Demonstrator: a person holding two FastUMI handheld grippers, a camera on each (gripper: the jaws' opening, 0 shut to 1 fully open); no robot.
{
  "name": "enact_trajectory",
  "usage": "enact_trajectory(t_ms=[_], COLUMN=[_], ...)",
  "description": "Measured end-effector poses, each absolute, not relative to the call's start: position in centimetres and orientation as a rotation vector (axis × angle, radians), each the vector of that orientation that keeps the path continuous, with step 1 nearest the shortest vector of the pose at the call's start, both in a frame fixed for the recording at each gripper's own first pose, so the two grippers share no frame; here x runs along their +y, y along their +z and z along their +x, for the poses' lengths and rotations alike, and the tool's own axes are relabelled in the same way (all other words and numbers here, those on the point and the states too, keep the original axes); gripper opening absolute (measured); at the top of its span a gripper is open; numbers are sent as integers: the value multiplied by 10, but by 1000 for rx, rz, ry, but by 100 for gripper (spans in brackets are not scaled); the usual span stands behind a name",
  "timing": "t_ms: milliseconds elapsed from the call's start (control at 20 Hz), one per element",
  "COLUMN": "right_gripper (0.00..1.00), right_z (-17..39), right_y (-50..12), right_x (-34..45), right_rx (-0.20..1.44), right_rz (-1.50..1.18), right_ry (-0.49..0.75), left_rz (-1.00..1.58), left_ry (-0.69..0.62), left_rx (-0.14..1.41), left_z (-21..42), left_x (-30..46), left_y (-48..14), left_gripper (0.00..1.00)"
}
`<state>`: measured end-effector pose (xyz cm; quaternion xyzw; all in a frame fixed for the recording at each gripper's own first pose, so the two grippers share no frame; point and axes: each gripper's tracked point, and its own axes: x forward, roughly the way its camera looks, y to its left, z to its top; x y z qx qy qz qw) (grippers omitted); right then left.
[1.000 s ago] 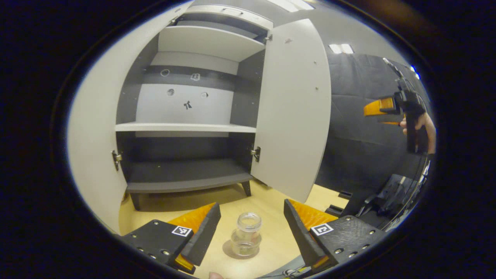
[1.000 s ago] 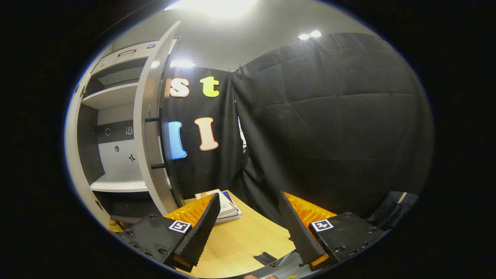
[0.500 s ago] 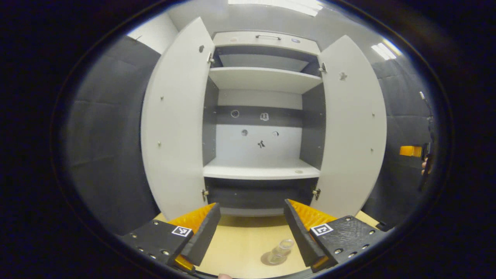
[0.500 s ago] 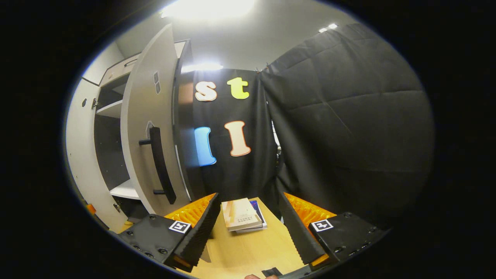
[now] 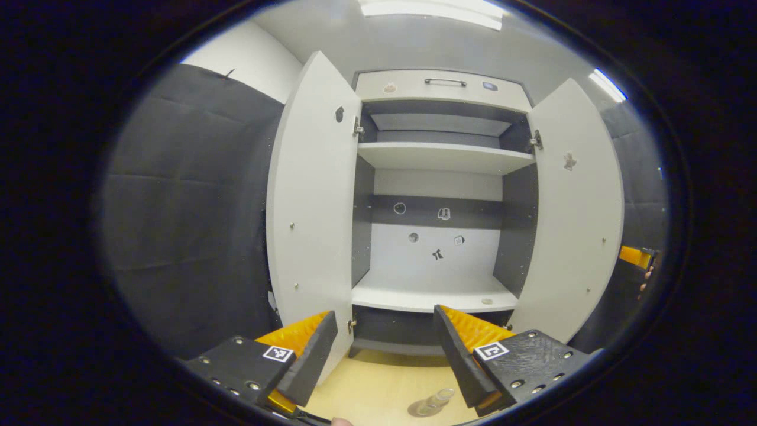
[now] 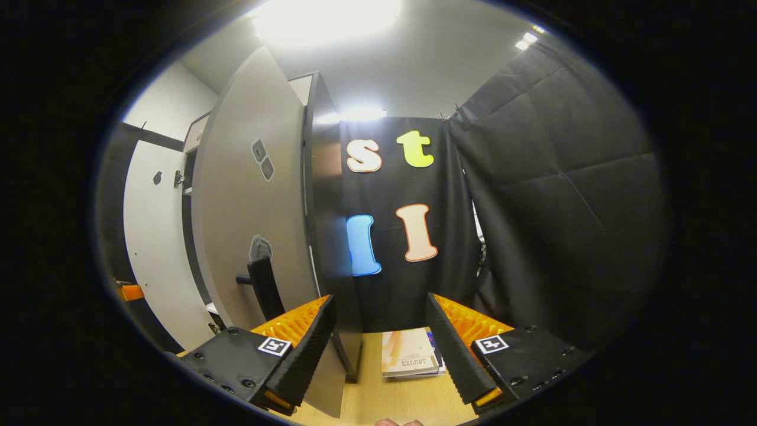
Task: Grasp the bottle in the cabinet with the left hand and place it on the coaster, then close the right door with the right hand and the left door with the left hand.
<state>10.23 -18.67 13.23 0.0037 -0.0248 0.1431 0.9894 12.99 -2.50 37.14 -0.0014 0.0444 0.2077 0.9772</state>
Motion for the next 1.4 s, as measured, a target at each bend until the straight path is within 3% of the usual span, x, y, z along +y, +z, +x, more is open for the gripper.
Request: enact_trajectory(t_ms=[100,600,650,700,750,800,950,1400], right_gripper=[97,97,90,95,89,95,95,95], right_z=[112,126,127,126,125,124,121,101], right_y=[142,127,127,128,130,131,127,119], right_x=[-180,-153,-152,-151,-149,-149,-144,-52], right_rx=[-62,10,11,12,9,7,16,7], right_rz=[-15,-69,-62,-73,-88,-102,-84,-78], right_ry=[294,249,229,216,199,182,163,283], left_rz=[-26,-82,-91,-97,-100,-102,-101,-125], left_ry=[422,357,350,343,337,330,313,313], left_rx=[73,81,88,92,93,93,90,113], left_z=[130,136,138,140,141,142,146,126], left_x=[-17,14,17,20,23,25,33,61], left_y=[380,367,364,362,361,360,359,348], left_gripper=[94,94,95,95,95,95,95,95])
